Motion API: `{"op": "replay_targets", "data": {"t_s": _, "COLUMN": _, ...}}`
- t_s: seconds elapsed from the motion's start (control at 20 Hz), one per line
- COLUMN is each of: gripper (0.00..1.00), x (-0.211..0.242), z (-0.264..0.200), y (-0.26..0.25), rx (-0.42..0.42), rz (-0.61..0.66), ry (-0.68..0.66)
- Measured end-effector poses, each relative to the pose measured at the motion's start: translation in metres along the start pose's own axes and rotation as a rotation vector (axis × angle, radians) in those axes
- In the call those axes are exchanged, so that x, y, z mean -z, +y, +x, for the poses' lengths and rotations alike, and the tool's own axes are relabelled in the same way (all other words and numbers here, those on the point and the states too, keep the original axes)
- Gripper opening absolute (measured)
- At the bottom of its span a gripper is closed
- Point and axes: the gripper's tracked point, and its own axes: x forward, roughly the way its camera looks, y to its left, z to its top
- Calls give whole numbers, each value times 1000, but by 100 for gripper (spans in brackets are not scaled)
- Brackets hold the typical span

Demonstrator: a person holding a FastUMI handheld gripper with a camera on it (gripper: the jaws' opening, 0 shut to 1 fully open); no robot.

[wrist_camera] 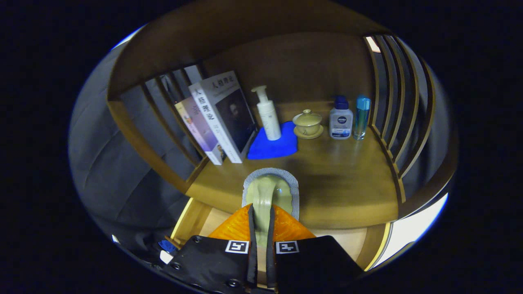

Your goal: Pull open the drawer, take out the items inside it, and place them on the countertop above the cabinet.

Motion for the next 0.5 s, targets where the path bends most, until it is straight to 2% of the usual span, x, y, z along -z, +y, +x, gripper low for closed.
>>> {"op": "replay_targets", "data": {"t_s": 0.5, "gripper": 12, "x": -20, "z": 68, "y": -23, "rx": 50, "rz": 151, "ry": 57}}
